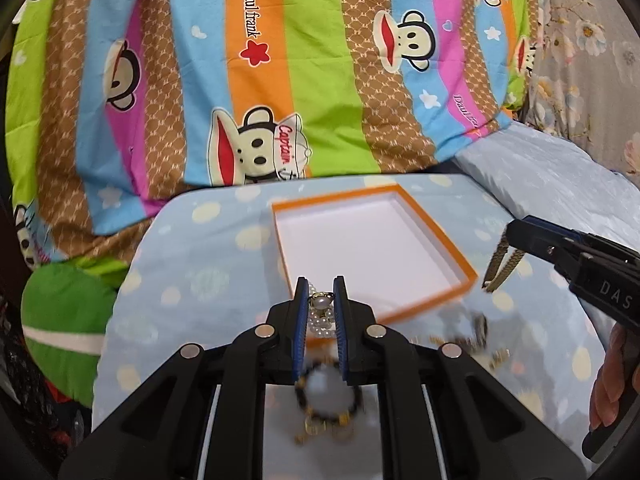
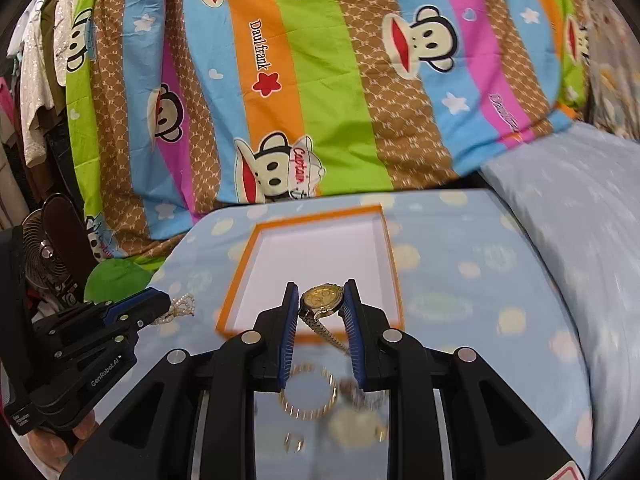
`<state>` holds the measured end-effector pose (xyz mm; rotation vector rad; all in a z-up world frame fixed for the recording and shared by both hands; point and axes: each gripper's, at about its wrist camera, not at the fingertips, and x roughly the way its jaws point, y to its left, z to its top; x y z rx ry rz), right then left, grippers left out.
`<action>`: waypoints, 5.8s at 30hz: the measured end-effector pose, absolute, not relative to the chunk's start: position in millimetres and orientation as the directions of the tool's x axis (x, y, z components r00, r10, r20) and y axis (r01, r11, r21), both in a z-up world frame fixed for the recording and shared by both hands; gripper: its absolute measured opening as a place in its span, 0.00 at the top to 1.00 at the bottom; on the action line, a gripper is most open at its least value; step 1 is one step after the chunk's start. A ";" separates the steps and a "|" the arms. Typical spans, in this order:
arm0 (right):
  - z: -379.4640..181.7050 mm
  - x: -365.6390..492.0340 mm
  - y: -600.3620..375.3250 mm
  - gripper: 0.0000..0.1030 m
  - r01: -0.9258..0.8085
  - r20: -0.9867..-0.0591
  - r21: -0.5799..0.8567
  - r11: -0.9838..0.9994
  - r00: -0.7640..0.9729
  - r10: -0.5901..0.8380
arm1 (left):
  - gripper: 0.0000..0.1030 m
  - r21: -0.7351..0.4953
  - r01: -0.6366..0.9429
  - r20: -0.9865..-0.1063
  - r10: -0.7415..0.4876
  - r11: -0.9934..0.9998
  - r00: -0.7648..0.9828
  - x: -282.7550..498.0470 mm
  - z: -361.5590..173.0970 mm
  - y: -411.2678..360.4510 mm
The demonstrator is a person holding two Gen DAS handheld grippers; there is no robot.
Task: Organize jewelry
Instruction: 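Carry both held pieces into the orange box and open both tools, then withdraw both tools from the box back over the remaining jewelry, then grasp the gold chain bangle with the right tool and lift it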
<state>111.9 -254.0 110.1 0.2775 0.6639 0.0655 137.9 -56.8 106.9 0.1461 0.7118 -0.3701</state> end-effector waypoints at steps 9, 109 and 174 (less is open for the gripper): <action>86.9 227.6 -266.6 0.79 0.017 -0.622 0.306 0.952 0.760 0.186 | 0.89 0.013 0.378 -0.696 -0.263 0.926 0.668 249.5 83.4 -107.8; -2.9 63.1 -184.2 0.55 0.205 -0.723 0.261 0.943 0.689 0.050 | 0.18 -0.064 0.232 -0.776 -0.194 0.971 0.601 87.2 -11.4 42.2; 10.3 -37.4 -275.9 0.46 0.300 -0.692 0.294 0.908 0.722 -0.015 | 0.19 -0.148 0.448 -0.791 -0.377 0.882 0.481 97.2 16.2 -129.1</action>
